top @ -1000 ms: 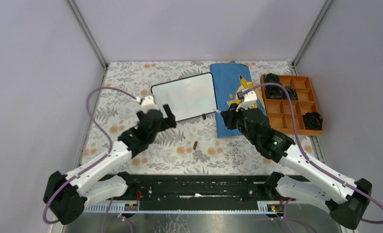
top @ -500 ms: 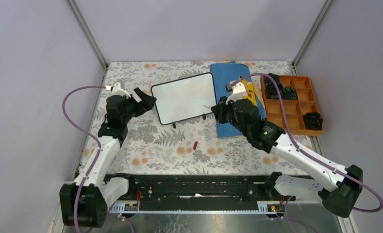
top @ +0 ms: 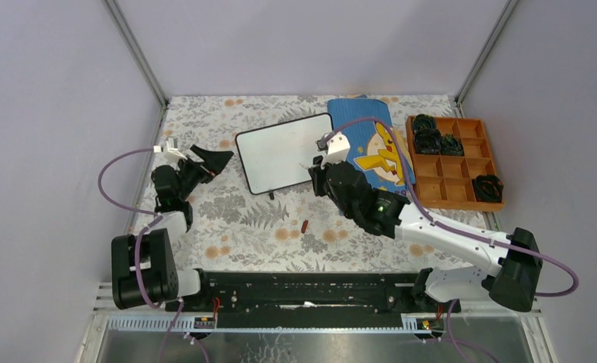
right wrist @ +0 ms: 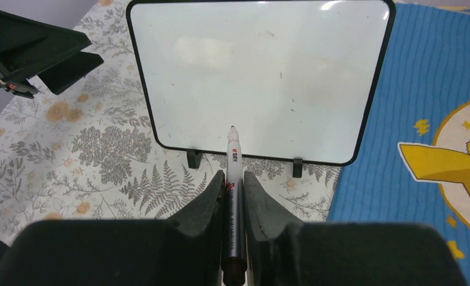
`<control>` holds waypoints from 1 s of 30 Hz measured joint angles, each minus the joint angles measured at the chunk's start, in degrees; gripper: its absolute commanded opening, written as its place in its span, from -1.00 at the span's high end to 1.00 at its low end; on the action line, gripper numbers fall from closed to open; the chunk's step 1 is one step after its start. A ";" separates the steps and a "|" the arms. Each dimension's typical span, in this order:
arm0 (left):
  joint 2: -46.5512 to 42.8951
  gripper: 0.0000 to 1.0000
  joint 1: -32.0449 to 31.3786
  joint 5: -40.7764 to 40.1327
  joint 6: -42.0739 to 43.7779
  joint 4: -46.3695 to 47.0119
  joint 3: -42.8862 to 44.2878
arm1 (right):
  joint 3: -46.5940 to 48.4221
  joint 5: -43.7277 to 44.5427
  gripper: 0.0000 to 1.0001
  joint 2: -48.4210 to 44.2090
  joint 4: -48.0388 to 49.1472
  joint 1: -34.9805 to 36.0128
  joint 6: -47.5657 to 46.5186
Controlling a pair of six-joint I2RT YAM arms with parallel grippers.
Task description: Write a sentence on the whiteboard
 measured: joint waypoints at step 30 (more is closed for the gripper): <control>-5.42 -0.97 -6.03 -23.87 14.01 -25.05 11.91 | -7.13 1.27 1.00 -7.04 6.93 0.72 -2.93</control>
